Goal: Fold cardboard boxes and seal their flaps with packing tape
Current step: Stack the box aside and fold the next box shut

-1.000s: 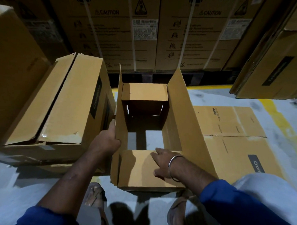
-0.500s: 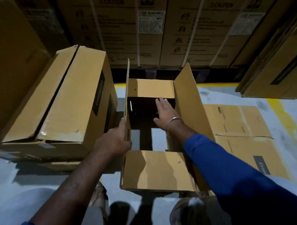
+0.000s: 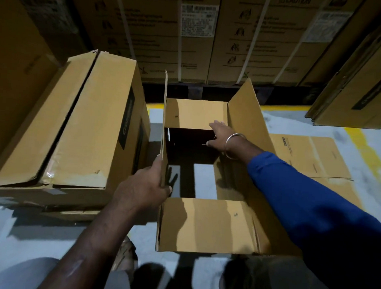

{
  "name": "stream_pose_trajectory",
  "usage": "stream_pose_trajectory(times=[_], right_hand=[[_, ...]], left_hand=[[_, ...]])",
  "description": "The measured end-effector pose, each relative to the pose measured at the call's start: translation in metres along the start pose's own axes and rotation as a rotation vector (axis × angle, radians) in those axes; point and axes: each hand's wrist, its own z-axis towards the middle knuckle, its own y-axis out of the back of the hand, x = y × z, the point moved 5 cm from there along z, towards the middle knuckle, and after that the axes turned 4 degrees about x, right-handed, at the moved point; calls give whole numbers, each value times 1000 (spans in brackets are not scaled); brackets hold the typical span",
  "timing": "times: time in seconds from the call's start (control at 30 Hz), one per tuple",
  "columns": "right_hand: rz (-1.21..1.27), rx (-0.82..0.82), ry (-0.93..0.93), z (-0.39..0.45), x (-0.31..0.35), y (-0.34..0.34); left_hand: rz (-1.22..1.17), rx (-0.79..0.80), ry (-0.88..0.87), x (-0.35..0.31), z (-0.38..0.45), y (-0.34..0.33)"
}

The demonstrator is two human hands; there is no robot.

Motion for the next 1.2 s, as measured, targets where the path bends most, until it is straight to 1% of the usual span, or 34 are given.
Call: stream_pose_trajectory(times=[0.07,0.13,0.2,0.23,0.27,0.3,0.37,0.4,0.43,0.5,0.6,0.73,0.83,0.87,0.93,1.0,1.1,1.2], right_hand=[[39,-120,52,-35,-3,30],[88,-316,58,-81,-16,62],[136,-486,-12,-127,-41,79],[179,-522,-63,-147,-56,81],[228,-516,-128,-165,-71,77],[280,-467,-203,-181,-85,69],[388,-256,-311,-202,-99,40],[458,-148,-312,-207,-98,25],[530,-87,-285,-210,-93,14],[585,-78,-211,-208,-78,3],[543,-69,-110,-197,-48,-6],[366,44,36,-183,-6,-28],[191,161,86,-172,9,-60],[127,172,84,-169,9,-70],[44,140,69,-165,3,-80],[44,107,32,-161,-5,-82],[90,112,-84,-156,-19,-82],[112,130,-183,-155,-29,-89]], left_hand=[[7,24,-14,-8,-1,-4],[-21,38,-33,-14,0,-9],[-73,59,-42,-22,0,-17],[-94,62,-41,-25,-1,-21],[-108,68,-34,-28,-2,-26],[-112,72,-26,-30,-3,-30],[-95,66,-16,-36,-5,-39],[-85,57,-14,-38,-6,-44],[-78,49,-12,-41,-7,-49],[-67,41,1,-46,-9,-59],[-68,39,7,-48,-11,-74],[-17,114,46,-40,-6,-95],[45,131,68,-29,1,-104],[64,131,71,-27,3,-106],[104,147,74,-22,7,-109],[136,198,68,-17,10,-110],[191,279,29,-11,14,-112],[178,221,16,-9,15,-111]])
